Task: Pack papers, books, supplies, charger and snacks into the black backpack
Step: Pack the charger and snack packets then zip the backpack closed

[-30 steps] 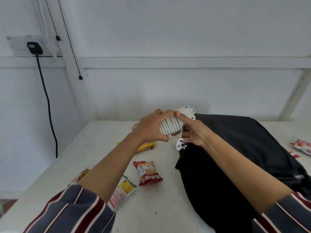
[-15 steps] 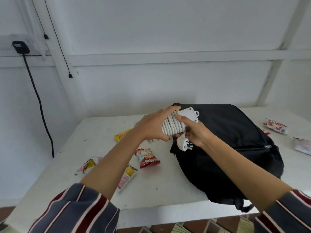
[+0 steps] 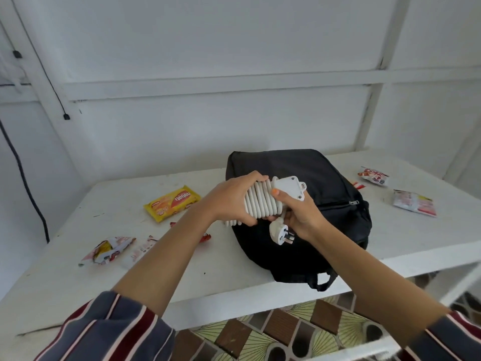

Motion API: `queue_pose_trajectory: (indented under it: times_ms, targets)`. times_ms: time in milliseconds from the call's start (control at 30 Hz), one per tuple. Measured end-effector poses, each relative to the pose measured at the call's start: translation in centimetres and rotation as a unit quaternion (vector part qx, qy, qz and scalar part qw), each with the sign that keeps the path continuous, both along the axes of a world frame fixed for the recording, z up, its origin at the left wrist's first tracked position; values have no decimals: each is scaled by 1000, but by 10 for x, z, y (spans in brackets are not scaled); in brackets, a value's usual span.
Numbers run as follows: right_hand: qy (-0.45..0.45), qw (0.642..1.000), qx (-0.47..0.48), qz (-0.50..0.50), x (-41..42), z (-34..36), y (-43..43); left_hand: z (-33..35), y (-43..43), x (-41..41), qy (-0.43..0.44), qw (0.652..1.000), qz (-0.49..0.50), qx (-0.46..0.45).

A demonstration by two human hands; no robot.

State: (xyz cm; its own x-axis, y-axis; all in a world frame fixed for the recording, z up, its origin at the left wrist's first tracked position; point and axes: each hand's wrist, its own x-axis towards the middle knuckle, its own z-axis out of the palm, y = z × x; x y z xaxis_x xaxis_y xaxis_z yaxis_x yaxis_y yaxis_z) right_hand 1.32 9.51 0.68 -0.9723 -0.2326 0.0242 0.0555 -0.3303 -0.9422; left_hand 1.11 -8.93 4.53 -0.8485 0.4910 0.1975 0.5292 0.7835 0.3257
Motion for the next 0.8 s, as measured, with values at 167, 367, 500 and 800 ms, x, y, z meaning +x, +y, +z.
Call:
queue_pose_trajectory:
  times_ms: [167, 367, 500, 800]
  targets:
    - [-18, 992, 72, 98, -3, 5, 57, -8, 37, 3, -35, 999, 1, 21]
    - [-43, 970, 124, 205, -13, 14, 127, -10, 93, 4, -66, 997, 3, 27]
    - [-16, 970, 144, 197, -15, 11, 150, -16, 119, 6, -68, 997, 14, 20]
    - [8, 971, 115, 207, -23, -2, 160, -16, 131, 5, -62, 998, 19, -4]
